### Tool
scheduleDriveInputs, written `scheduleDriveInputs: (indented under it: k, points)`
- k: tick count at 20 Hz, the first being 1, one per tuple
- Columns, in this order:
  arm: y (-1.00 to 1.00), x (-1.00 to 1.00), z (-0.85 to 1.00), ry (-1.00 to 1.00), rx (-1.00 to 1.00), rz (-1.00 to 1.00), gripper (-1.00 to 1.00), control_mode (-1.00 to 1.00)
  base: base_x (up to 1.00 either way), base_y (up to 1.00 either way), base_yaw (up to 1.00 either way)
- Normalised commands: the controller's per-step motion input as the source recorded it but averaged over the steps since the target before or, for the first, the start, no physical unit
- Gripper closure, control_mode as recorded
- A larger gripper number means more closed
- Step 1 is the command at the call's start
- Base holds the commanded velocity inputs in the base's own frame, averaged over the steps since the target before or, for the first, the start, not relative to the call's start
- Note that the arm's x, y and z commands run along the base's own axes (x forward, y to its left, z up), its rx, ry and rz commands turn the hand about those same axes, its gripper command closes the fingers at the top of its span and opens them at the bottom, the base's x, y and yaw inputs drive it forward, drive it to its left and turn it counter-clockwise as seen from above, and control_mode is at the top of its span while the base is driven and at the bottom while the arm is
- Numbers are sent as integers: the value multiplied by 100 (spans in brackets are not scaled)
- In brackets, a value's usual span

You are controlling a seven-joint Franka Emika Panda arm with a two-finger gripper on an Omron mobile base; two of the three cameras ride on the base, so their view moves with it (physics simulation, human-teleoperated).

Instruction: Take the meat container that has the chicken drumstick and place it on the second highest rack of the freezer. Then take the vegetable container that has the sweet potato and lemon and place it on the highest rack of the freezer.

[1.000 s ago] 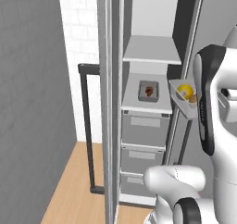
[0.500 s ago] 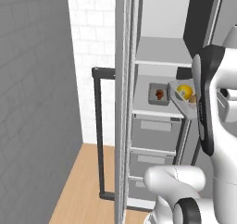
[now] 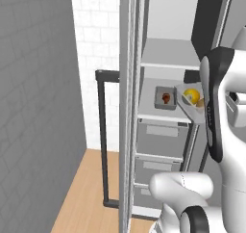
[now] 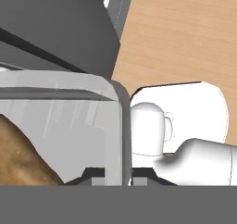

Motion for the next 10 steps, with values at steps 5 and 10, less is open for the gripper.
scheduleDriveInputs:
  k: [5, 10]
  points:
    - [0, 0, 0, 0, 0, 0, 100, 100, 5, 0, 0]
    - [0, 0, 5, -5, 0, 0, 100, -100, 0, 0, 0]
